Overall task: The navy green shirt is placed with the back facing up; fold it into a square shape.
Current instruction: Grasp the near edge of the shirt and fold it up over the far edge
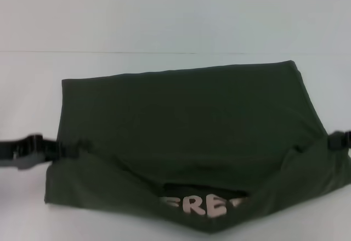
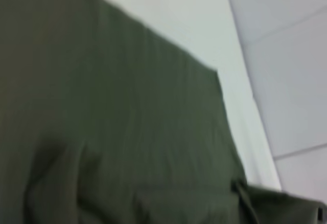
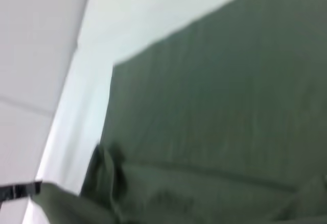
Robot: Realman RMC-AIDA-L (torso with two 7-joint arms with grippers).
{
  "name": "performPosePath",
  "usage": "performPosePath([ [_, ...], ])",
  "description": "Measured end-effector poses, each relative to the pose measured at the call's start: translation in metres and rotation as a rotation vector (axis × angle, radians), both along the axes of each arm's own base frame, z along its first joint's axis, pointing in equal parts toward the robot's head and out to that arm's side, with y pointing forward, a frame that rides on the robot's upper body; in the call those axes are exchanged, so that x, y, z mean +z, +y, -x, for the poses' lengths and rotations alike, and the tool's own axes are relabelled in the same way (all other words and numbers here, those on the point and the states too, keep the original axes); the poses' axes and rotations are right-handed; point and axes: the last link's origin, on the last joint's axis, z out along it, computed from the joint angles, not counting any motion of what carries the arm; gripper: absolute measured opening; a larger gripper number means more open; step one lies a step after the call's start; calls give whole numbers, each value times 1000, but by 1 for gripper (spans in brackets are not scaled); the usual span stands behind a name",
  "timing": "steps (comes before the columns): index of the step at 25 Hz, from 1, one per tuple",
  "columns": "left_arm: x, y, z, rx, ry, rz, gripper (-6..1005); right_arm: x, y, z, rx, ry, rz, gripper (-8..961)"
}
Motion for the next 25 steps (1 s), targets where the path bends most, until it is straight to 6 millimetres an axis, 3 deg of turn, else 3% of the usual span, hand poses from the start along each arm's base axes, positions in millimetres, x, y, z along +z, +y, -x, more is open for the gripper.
performPosePath([
  [9,5,44,-4,51,-43,-253,17,-11,32,3,-71,80,-252,47],
  [25,-28,90,-3,111,82,-528,17,-44,77,7,-109,16,-563,47],
])
